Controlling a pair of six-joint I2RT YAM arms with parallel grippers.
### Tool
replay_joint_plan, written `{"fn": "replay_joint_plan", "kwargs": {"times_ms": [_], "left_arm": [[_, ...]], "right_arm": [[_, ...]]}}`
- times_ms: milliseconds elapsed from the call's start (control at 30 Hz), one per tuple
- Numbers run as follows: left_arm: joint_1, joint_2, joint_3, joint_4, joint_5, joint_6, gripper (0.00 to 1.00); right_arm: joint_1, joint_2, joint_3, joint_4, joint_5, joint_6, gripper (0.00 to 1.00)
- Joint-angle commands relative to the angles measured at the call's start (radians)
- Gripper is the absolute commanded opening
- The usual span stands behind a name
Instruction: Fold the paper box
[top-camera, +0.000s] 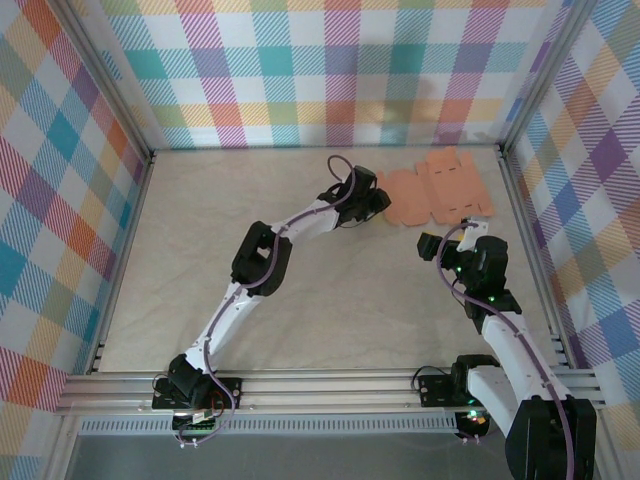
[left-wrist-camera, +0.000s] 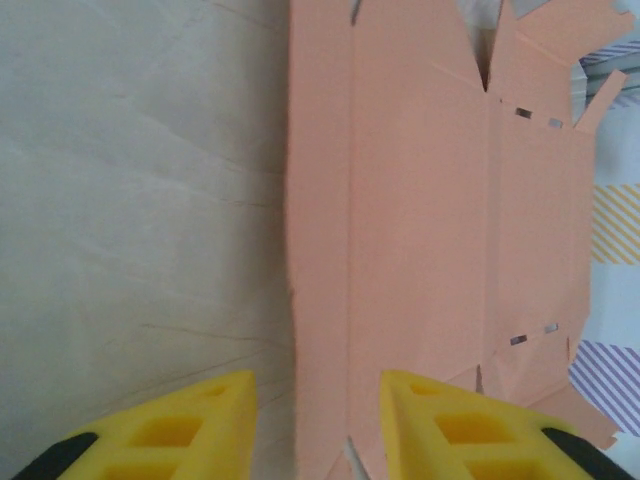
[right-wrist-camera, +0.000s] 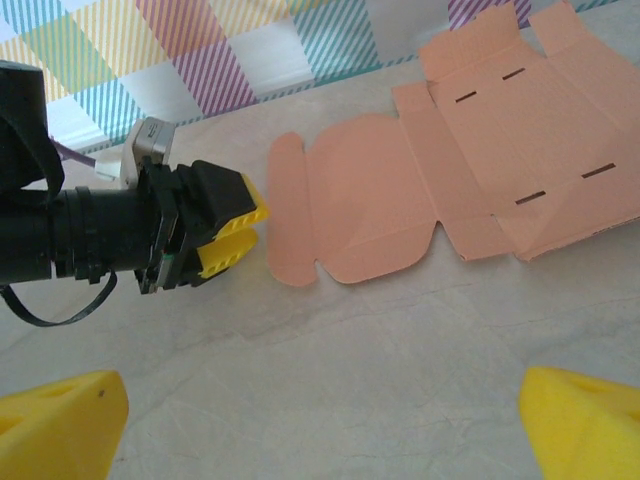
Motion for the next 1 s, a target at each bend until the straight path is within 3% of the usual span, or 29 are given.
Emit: {"fn": "replay_joint_plan", "kwargs": {"times_ms": [0,133,367,533,700,967], "left_arm": [[-0.019,0.051,0.062,-0.064,0.029,-0.027,0.32],[-0.022,0.080,0.101,-0.059,0.042,-0.044,0.26],[-0.022,0.083,0.138,-0.079,0.061,-0.032,0.00],[-0.020,-0.004,0.100,-0.170,0.033,0.086,0.00],[0.007,-0.152,-0.074,-0.193,0.037,0.237,0.00],[0.091,-0.475,-0.539,-0.133,0.053,0.490,0.00]], "right_arm": [[-0.006,0.014,0.003,0.003,-0.022,0.021,1.00],[-0.006,0.020,0.003,0.002,-0.022,0.015,1.00],[-0.006,0.028,0.019,-0.019,-0.027,0.020,1.00],[-0.006,0.037,0.045,-0.040,-0.019,0.043,1.00],[-0.006,0.045,0.105,-0.110,-0.015,0.091,1.00],[-0.006,0.132,0.254,-0.254,0.076,0.018,1.00]]}}
